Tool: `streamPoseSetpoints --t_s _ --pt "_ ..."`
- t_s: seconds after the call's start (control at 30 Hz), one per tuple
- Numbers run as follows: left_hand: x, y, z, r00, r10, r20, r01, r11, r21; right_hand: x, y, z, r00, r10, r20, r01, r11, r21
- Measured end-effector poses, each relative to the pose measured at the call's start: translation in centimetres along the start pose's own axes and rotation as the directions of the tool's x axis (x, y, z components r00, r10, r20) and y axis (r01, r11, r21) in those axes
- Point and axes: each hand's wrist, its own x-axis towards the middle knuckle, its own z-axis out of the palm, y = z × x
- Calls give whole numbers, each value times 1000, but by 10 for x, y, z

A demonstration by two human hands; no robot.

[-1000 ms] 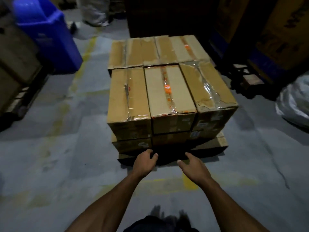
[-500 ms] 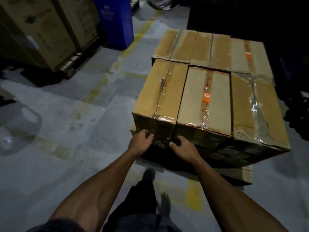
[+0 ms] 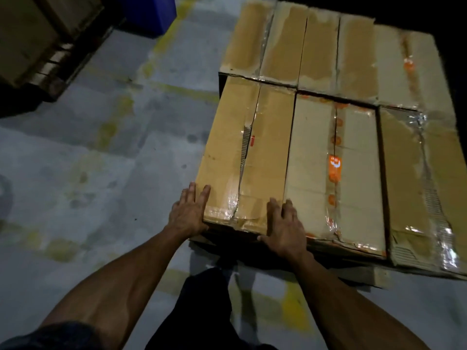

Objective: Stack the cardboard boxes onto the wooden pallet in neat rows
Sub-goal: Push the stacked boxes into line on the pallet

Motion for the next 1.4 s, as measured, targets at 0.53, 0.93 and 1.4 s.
streamPoseSetpoints --t_s 0.53,0.93,1.4 --pt "17 -9 9 994 71 -87 -71 997 5 15 -8 16 996 56 64 -48 993 -111" --pt "17 -8 5 993 82 -84 -80 996 28 15 -9 15 999 43 32 -36 982 -185" --pt "15 -2 0 998 59 -29 -58 997 60 15 -11 13 995 54 84 -39 984 -175"
